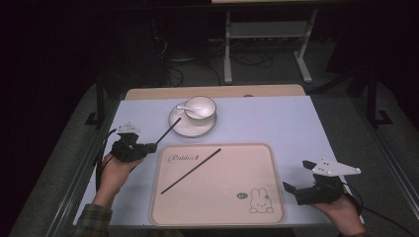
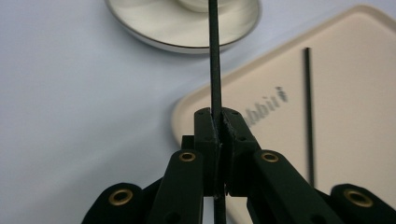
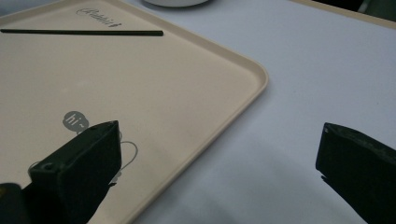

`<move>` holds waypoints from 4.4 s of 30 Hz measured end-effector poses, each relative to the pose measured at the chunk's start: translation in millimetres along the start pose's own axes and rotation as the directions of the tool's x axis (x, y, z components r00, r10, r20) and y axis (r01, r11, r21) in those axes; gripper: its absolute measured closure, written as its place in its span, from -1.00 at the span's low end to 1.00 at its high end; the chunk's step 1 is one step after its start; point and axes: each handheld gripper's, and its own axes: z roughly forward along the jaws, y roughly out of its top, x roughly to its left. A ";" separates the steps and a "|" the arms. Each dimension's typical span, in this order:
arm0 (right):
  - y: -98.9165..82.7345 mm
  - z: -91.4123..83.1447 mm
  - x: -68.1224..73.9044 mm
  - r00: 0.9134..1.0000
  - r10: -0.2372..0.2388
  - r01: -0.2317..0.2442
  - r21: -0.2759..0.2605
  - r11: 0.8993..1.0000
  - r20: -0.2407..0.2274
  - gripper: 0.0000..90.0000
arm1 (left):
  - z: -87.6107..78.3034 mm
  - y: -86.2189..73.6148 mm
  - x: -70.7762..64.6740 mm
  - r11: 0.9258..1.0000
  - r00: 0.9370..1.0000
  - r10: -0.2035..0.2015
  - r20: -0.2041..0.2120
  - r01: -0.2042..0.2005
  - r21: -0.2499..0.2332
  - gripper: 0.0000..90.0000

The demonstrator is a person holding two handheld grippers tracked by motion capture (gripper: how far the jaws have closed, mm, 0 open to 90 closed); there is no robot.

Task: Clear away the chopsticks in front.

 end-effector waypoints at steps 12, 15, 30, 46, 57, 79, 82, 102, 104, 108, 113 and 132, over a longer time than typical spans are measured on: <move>0.8 1.8 0.3 1.000 -0.010 0.010 0.006 1.000 -0.002 -1.00 | 13.8 -7.5 -61.6 0.995 0.988 0.097 0.116 -0.100 0.018 0.89; 1.0 2.9 0.5 1.000 -0.013 0.013 0.007 1.000 -0.004 -1.00 | 24.3 -6.9 -76.4 0.990 0.981 0.131 0.141 -0.137 0.033 0.89; 0.7 2.7 -0.2 1.000 -0.012 0.012 0.010 1.000 -0.004 -1.00 | 77.9 -21.6 -100.2 0.961 0.964 0.226 0.140 -0.244 0.128 0.89; 0.7 2.6 -0.2 1.000 -0.013 0.013 0.011 1.000 -0.003 -1.00 | 79.3 -23.0 -98.7 0.967 0.966 0.216 0.142 -0.232 0.105 0.87; 0.7 2.3 -0.1 1.000 -0.013 0.013 0.012 1.000 -0.002 -1.00 | 90.1 6.8 -103.9 0.959 0.945 0.251 0.211 -0.272 0.075 0.97; -3.5 -3.2 -3.7 1.000 0.001 -0.001 0.004 1.000 0.010 -1.00 | 157.8 44.0 -136.1 0.937 0.913 0.307 0.269 -0.339 0.081 0.99; -4.1 -3.7 -3.8 1.000 0.003 -0.003 0.007 1.000 0.012 -1.00 | 160.8 44.3 -134.9 0.937 0.913 0.310 0.266 -0.340 0.076 0.99; -4.1 -4.2 -3.0 1.000 0.004 -0.004 0.003 1.000 0.009 -1.00 | 144.2 37.9 -93.6 0.960 0.950 0.243 0.196 -0.265 0.094 0.99; -3.9 -4.8 -2.3 1.000 0.005 -0.005 0.003 1.000 0.014 -1.00 | 139.8 34.4 -89.9 0.961 0.952 0.240 0.190 -0.261 0.095 0.99; -4.1 -5.2 -0.4 1.000 0.009 -0.009 0.003 1.000 0.014 -1.00 | 128.0 26.5 -77.6 0.965 0.960 0.222 0.167 -0.241 0.102 0.99; -3.4 -4.1 0.4 1.000 0.006 -0.006 0.004 1.000 0.017 -1.00 | 117.9 19.6 -66.9 0.968 0.966 0.209 0.153 -0.226 0.109 0.99; -3.5 -2.0 0.8 1.000 0.003 -0.003 0.009 1.000 0.010 -1.00 | 81.0 -7.3 -29.1 0.984 0.987 0.128 0.096 -0.139 0.115 0.99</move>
